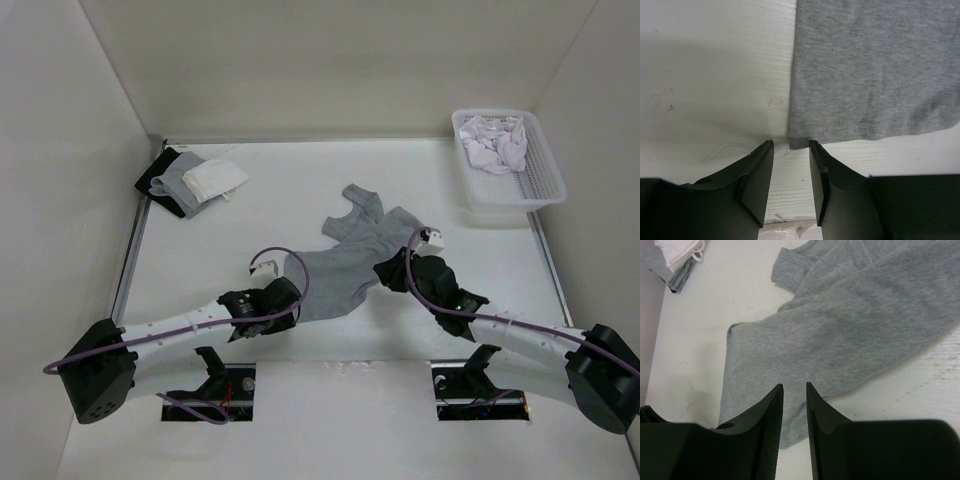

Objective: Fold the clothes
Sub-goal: Flatten the tank top out

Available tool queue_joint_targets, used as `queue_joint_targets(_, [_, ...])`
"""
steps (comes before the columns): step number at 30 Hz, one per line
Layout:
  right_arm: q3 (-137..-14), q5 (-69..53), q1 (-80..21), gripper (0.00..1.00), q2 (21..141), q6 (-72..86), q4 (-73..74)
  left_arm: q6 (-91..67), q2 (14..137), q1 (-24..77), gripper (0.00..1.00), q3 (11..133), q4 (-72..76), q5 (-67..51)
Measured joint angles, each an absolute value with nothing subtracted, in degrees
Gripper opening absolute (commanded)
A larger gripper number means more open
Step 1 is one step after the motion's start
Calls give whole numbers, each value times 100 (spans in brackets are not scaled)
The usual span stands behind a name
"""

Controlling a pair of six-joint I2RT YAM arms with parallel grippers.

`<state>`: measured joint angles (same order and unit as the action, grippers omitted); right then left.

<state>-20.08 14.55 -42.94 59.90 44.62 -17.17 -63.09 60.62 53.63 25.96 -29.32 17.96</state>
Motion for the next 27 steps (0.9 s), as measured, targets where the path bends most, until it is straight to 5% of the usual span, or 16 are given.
queue_joint_targets(4, [-1975,1400,-4276,31,5927,4462,-1841,-6379,6359,5402,33,2742,-2871,1918])
queue_joint_targets(7, [-1970,1369,-4263,40,5920,4458,-1881,-6394,6451,5400,22,2762,-2733,1994])
queue_joint_targets(8, [-1966,1354,-4219,47,5920,4462,-1894,-6379,6484,5391,10,2751,-2670,2016])
queue_joint_targets(11, [-1907,1374,-3861,55,5894,4547,-1892,-6318,6458,5341,4,2709,-2554,2014])
queue_joint_targets(20, [-2193,1605,-2390,54,6646,4735,-1391,-5793,5113,4775,2,2698,-2440,2279])
queue_joint_targets(22, [-2405,1594,-2250,41,7120,4740,-1323,-5673,4939,4628,2,2698,-2373,2314])
queue_joint_targets(27, [-3057,1535,-2121,46,8141,4783,-1140,-5374,4705,4338,3,2696,-2102,2281])
